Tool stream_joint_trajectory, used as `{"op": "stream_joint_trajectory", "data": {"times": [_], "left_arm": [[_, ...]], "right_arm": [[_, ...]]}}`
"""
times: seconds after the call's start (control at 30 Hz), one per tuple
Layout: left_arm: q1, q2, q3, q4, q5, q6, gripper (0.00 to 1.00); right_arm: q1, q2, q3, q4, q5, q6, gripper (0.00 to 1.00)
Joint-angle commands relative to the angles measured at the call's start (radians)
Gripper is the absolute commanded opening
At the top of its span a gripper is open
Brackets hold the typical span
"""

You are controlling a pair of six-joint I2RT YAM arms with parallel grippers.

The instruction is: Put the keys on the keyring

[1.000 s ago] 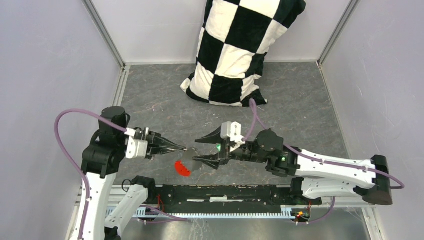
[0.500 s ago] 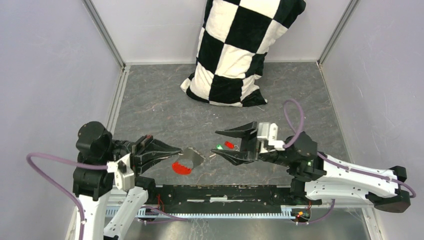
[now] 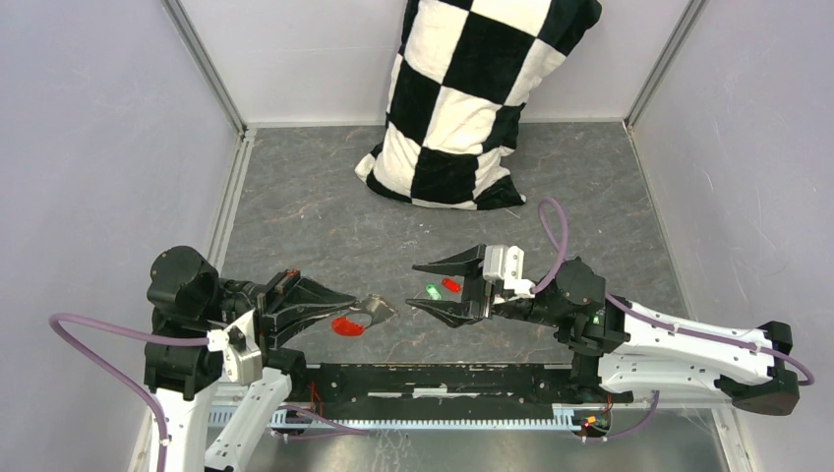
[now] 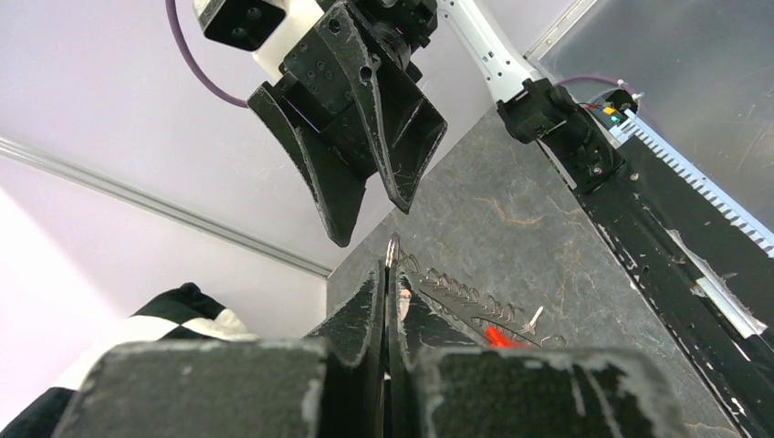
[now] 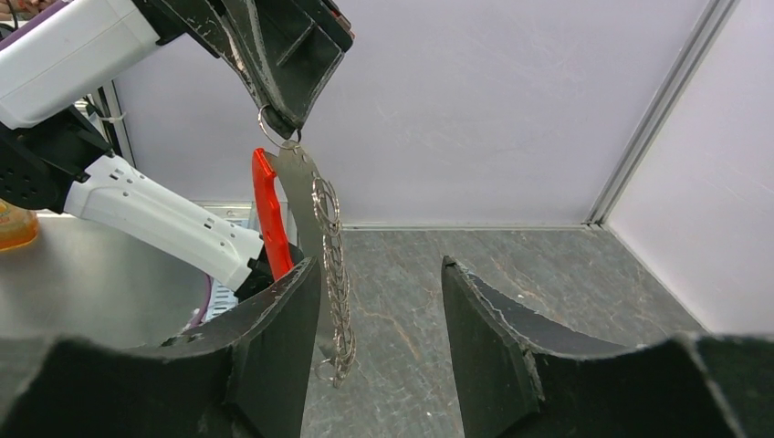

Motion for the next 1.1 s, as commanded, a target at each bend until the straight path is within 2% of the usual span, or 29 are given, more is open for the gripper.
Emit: {"op": "stream_joint_trajectory", "data": {"times": [0.0, 0.2, 0.33, 0.53, 0.63, 0.77, 1.07], "left_arm": [[-0.003, 0.019, 0.003, 0.032, 0.086, -0.049, 0.02], [-0.003, 0.115, -0.035, -0.022, 0.012, -0.297, 0.02], [-0.003, 0.195, -0.053, -0.179, -0.017, -0.246, 0.02], [0.001, 0.255, -0.13, -0.248, -0.068, -0.243, 0.02], [0.003, 0.257, -0.193, -0.253, -0.112, -0.241, 0.02], [0.01, 0.258, -0.247, -0.197, -0.191, -0.338, 0.02], [0.026, 0.213, -0.255, -0.179, -0.132, -0.407, 0.02]], "right_arm": [[-0.002, 0.002, 0.043, 0.002, -0.002, -0.013, 0.58], [-0.003, 0.018, 0.068, -0.113, 0.182, -0.007, 0.61], [-0.015, 0.012, 0.034, -0.185, 0.296, 0.002, 0.64], [-0.103, 0.008, -0.12, -0.235, 0.356, 0.055, 0.66], [-0.2, 0.054, -0.207, -0.227, 0.27, 0.126, 0.65], [-0.3, 0.12, -0.316, -0.073, 0.047, 0.238, 0.63], [-0.371, 0.366, -0.377, 0.136, -0.144, 0.377, 0.59]]}}
